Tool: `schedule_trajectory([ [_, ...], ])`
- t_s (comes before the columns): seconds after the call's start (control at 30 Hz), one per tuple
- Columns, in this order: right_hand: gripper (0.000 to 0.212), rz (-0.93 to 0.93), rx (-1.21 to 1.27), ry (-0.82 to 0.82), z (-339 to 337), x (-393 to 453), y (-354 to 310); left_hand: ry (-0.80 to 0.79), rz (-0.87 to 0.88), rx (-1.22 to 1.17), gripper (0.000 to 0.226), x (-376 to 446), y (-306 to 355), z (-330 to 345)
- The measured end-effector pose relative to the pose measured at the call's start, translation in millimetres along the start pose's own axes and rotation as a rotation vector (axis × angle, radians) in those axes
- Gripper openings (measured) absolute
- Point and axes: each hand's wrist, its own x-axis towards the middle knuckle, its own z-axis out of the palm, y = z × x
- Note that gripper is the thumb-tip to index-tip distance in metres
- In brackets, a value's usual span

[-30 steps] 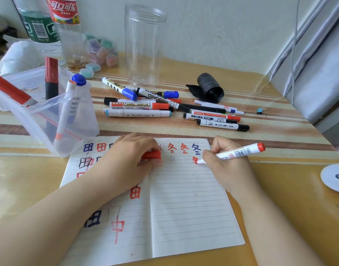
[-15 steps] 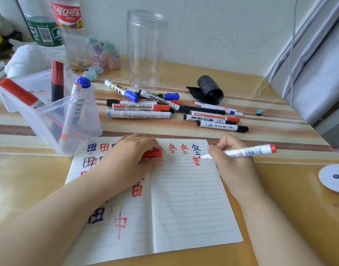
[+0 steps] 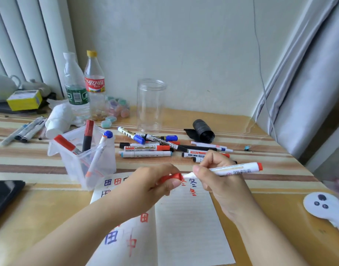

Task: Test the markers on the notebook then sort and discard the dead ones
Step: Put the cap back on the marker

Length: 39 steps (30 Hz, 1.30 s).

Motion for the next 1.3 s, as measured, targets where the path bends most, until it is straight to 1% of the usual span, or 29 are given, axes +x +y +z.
schedule_trajectory([
  [0.07, 0.021, 0.007, 0.004, -0.001, 2, -2, -4, -0.003, 0.012, 0.012, 0.012, -3, 7, -1],
  [0.1, 0.021, 0.008, -0.006, -0.005, 4, -4, -5, 0.001, 0.017, 0.017, 0.016, -5, 9, 0],
  [0.2, 0.022, 0.013, 0.002, -0.034, 10, -7, -6, 0.034, 0.058, 0.053, 0.036, -9, 15, 1],
  [0.27, 0.023, 0.050, 0.071, -0.052, 13, -10, -9, 0.036, 0.060, 0.074, 0.041, -13, 18, 2],
  [0.33, 0.028, 0.081, 0.102, -0.042, 15, -12, -12, 0.018, 0.051, 0.057, 0.040, -18, 22, 2],
  [0.43, 0.035, 0.060, 0.079, 0.088, 23, -13, -12, -0.003, 0.012, 0.040, 0.030, -21, 26, 3],
  [0.5, 0.034, 0.033, 0.119, 0.145, 31, -12, -10, 0.028, 0.018, 0.080, 0.025, -20, 27, 4],
  [0.57, 0.033, 0.025, 0.162, 0.167, 40, -10, -8, 0.062, 0.033, 0.113, 0.024, -20, 27, 5],
  [0.67, 0.040, 0.032, 0.197, 0.147, 50, -6, -9, 0.100, 0.049, 0.103, 0.026, -24, 20, 3],
  [0.77, 0.051, 0.048, 0.152, 0.074, 62, 0, -8, 0.152, 0.026, 0.086, 0.037, -31, 11, -4],
  [0.8, 0.050, 0.075, 0.138, 0.052, 68, 2, -8, 0.176, 0.006, 0.104, 0.037, -34, 7, -9],
  [0.83, 0.047, 0.108, 0.126, 0.030, 74, 4, -7, 0.211, -0.013, 0.127, 0.032, -38, 3, -14],
  [0.87, 0.042, 0.141, 0.112, 0.002, 81, 7, -8, 0.262, -0.030, 0.142, 0.023, -42, -2, -19],
  [0.93, 0.045, 0.197, 0.062, -0.079, 95, 11, -8, 0.379, -0.079, 0.131, 0.004, -52, -8, -34],
  [1.03, 0.046, 0.242, -0.011, -0.161, 114, 17, -10, 0.545, -0.151, 0.118, 0.009, -68, -15, -62],
  [1.2, 0.038, 0.166, -0.015, -0.223, 135, 30, -19, 0.860, -0.124, 0.101, 0.013, -81, -17, -125],
  [1.23, 0.037, 0.147, -0.014, -0.227, 136, 32, -21, 0.895, -0.133, 0.127, 0.011, -79, -15, -137],
  [1.3, 0.037, 0.123, -0.030, -0.223, 136, 35, -22, 0.913, -0.174, 0.235, 0.007, -73, -12, -156],
])
